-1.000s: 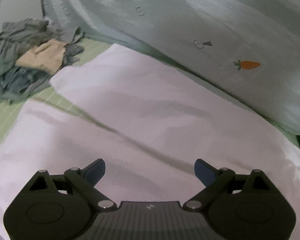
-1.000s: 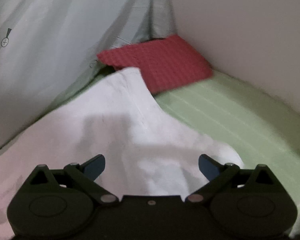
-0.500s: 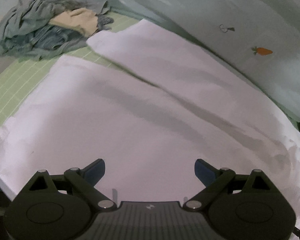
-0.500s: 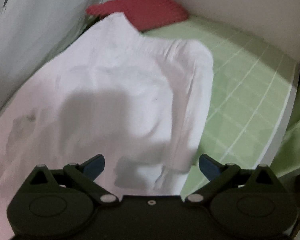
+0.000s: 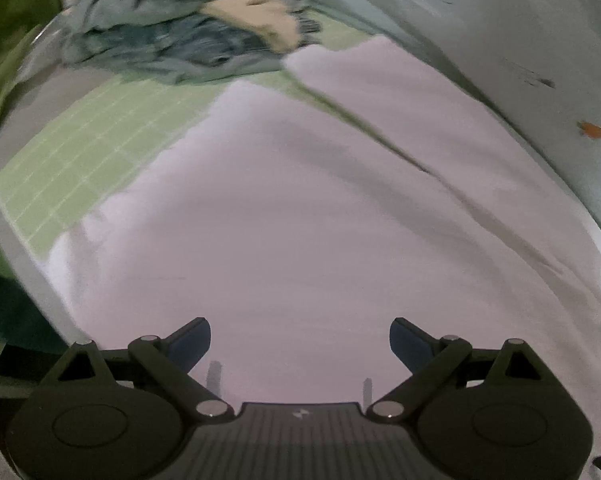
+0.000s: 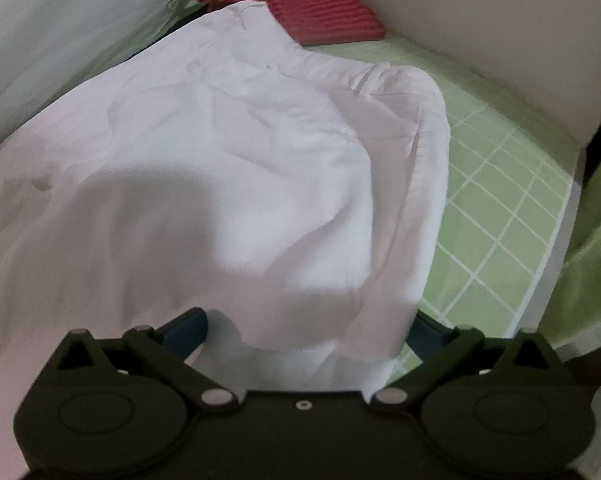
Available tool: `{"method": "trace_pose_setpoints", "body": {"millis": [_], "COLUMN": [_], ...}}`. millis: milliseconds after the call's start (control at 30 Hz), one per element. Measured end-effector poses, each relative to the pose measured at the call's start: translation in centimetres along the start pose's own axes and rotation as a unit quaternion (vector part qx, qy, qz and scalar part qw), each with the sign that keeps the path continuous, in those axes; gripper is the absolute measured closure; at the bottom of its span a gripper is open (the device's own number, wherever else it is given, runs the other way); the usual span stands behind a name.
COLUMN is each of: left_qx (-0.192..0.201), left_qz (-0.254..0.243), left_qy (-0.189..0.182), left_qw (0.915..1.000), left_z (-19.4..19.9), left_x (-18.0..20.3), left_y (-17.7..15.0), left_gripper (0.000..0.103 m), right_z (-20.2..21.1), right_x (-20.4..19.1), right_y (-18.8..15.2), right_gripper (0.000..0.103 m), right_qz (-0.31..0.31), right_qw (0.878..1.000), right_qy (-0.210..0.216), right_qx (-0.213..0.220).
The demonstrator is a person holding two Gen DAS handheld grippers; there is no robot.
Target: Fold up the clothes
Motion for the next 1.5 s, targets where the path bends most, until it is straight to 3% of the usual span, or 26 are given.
{"method": "trace_pose_setpoints", "body": {"millis": [200, 400, 600, 867, 933, 1033, 1233, 1500], "left_qx": [-0.011, -0.008, -0.002, 0.009, 0.014, 0.021, 0.041, 0.001], "left_qz": [0.055, 0.083, 0.083, 0.053, 0.045, 0.037, 0.061, 0.126], "left_qy": [0.028, 0.059, 0.074, 0.093, 0.103, 0.098, 0.071, 0.047], "left_qw": [0.9980, 0.9947, 0.9937, 0.9943, 0.9936, 0.9943, 0.9947, 0.9910], "left_z": [-0.7, -1.0, -1.8, -2.2, -2.1, -1.5, -0.8, -2.9], "left_x": [-5.5, -9.9, -11.9, -12.2, -12.2, -12.1, -11.4, -11.6], "left_y": [0.7, 0.9, 1.2, 1.7, 2.0, 2.6, 3.4, 2.5], "left_gripper": [0.007, 0.007, 0.009, 0.046, 0.077, 0.090, 0.088, 0.082], "right_z": [0.5, 0.7, 0.7, 0.5, 0.5, 0.4, 0.1, -0.6], "right_x": [-0.3, -0.5, -0.5, -0.5, -0.5, -0.5, -0.5, -0.2], "right_y": [-0.7, -0.8, -1.0, -0.9, -0.9, -0.8, -0.5, 0.6], "right_gripper": [0.000, 0.000, 0.000, 0.000, 0.000, 0.000, 0.000, 0.000], "right_qz": [-0.016, -0.038, -0.054, -0.059, -0.058, -0.056, -0.043, -0.035], "right_qw": [0.999, 0.999, 0.997, 0.997, 0.997, 0.997, 0.999, 0.999], "right_qy": [-0.014, -0.031, -0.044, -0.047, -0.046, -0.044, -0.033, -0.024], "right_qx": [0.023, 0.019, 0.020, 0.013, 0.012, 0.009, 0.006, -0.005]}}
Point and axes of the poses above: each gripper's, at about its wrist camera, not at the fingertips, and z roughly against the way its jaws point, x to its right, y to its top, the point moved 7 cm from there along -z, roughly the way its jaws point, and after that the axes turned 1 degree about x, right-handed, at the moved point
